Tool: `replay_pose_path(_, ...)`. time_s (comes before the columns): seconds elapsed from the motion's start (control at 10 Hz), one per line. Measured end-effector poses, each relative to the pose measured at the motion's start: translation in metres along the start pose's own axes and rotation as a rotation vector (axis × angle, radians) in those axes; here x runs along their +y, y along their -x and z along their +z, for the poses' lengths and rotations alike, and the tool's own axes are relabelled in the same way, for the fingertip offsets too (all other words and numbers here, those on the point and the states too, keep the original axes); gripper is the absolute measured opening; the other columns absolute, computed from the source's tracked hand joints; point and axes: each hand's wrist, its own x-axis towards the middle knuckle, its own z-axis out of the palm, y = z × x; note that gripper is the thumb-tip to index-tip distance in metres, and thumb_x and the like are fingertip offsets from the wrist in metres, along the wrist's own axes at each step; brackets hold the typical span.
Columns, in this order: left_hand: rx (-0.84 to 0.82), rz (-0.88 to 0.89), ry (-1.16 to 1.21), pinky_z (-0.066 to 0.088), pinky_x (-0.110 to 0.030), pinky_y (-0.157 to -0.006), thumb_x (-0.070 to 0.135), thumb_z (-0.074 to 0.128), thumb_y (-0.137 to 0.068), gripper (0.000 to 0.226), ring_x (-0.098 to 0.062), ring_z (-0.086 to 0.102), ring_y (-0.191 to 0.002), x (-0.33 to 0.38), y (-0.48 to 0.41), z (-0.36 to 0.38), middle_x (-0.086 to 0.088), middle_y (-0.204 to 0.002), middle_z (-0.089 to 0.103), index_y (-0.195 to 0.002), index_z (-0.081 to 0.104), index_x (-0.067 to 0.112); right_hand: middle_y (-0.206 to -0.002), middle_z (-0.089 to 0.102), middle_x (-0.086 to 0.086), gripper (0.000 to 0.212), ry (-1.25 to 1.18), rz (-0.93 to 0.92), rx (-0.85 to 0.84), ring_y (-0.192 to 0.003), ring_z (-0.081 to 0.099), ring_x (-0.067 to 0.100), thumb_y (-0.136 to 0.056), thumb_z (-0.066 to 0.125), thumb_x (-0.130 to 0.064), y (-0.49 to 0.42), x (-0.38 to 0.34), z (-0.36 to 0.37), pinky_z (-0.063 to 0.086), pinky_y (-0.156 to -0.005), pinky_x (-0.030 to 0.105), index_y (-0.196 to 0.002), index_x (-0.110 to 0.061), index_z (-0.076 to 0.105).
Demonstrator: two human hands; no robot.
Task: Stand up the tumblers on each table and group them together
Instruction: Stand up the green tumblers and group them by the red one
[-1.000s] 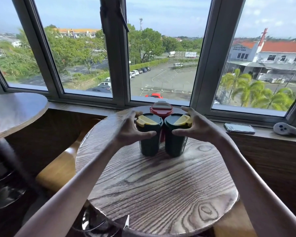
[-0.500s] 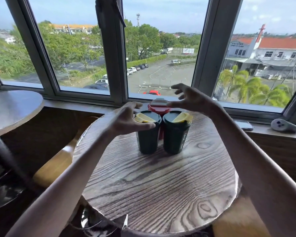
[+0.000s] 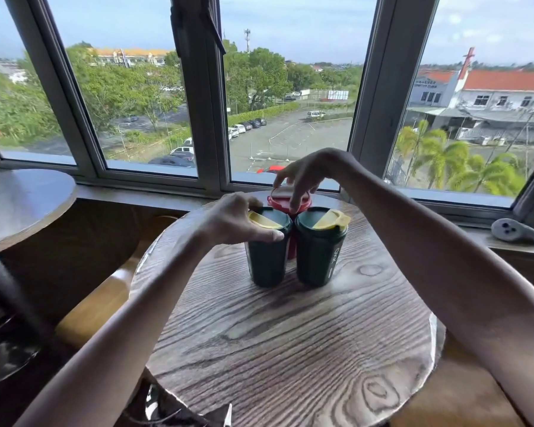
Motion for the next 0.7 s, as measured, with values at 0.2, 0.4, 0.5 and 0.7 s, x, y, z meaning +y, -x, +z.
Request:
replay_pose_path(0.2, 0.003, -0.008, 0.001, 0.037, -0.017, -0.079, 0.047, 0.083, -0.062, 0.076, -0.008, 0.053, -0.096, 0.001, 0.002, 0.000, -0.005, -0.119, 0.064, -0.123, 0.060, 0.008, -0.152, 0.031, 0.008, 0.079, -0.036, 0.051, -0.092, -0.123, 0.051, 0.033, -0.073, 0.079, -0.026, -0.004, -0.005, 0.004, 0.051, -0.091, 0.033, -0.140, -0.035, 0.038)
replay_pose_path(0.4, 0.014, -0.023, -0.003, 0.038, -0.020, -0.086, 0.050, 0.081, -0.064, 0.083, -0.015, 0.054, -0.109, 0.003, 0.004, 0.002, -0.009, -0.129, 0.058, -0.129, 0.054, 0.007, -0.154, 0.030, 0.007, 0.074, -0.088, 0.011, 0.088, -0.136, 0.037, 0.027, -0.081, 0.068, -0.042, 0.022, -0.004, 0.010, 0.037, -0.104, 0.037, -0.144, -0.028, 0.033)
replay_pose_path(0.5, 0.094, -0.016, -0.007, 0.040, -0.023, -0.090, 0.051, 0.078, -0.068, 0.082, -0.021, 0.052, -0.118, 0.010, 0.014, 0.007, -0.012, -0.133, 0.054, -0.132, 0.050, 0.008, -0.146, 0.042, 0.012, 0.066, -0.165, -0.045, 0.331, -0.130, 0.044, 0.026, -0.086, 0.063, -0.041, 0.055, -0.006, 0.025, 0.038, -0.099, 0.031, -0.142, -0.017, 0.039)
replay_pose_path(0.7, 0.445, -0.044, -0.005, 0.044, -0.025, -0.079, 0.052, 0.065, -0.076, 0.053, -0.014, 0.059, -0.100, 0.020, 0.064, 0.021, -0.005, -0.118, 0.062, -0.114, 0.062, 0.016, -0.106, 0.060, -0.001, 0.038, -0.245, -0.099, 0.805, -0.080, 0.054, 0.012, -0.083, 0.065, -0.040, 0.121, -0.012, 0.097, 0.048, -0.073, 0.030, -0.116, -0.023, 0.059)
